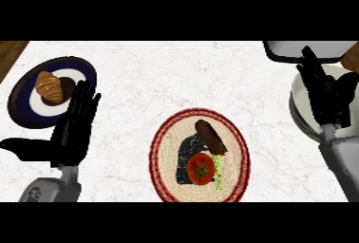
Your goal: Pick the tomato from the placemat and place it in the bowl
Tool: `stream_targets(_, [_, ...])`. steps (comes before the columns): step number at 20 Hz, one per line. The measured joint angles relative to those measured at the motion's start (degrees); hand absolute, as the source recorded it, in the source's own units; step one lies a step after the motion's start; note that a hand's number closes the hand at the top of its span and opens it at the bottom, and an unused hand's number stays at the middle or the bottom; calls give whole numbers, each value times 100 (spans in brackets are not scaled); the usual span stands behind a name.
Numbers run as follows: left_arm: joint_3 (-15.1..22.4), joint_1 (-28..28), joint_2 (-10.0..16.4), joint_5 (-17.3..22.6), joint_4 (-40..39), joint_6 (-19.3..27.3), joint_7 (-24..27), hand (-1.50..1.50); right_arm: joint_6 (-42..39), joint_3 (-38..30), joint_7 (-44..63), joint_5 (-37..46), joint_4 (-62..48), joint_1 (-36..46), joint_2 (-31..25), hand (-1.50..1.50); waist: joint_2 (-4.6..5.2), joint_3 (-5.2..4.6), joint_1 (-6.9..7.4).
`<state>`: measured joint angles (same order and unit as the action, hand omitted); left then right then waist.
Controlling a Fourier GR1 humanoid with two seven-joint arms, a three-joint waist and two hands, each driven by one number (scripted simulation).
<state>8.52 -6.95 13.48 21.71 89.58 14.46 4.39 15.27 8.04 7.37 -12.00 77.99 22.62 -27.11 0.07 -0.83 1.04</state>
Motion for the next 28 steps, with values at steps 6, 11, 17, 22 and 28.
stream_targets(6, [-178,30,654,-500,-210,130,-178,0,-528,695,-952,401,1496,401,42,150,-104,72,-43])
stream_targets(11, [-347,258,1091,-740,-344,237,-378,0,110,1144,-691,2015,1848,-328,-753,-150,-188,46,-429])
stream_targets(17, [-495,381,1401,-807,-248,212,-577,0,1335,2136,-1018,3627,3109,-2243,-705,-150,-158,75,-546])
stream_targets(22, [-428,205,1388,-922,-176,205,-796,0,2025,2709,-685,5039,4097,-3711,-756,-150,-88,76,-410])
stream_targets(28, [-458,124,1280,-1014,-202,39,-776,0,1363,2838,445,6292,5308,-4152,-641,-150,-36,75,-220])
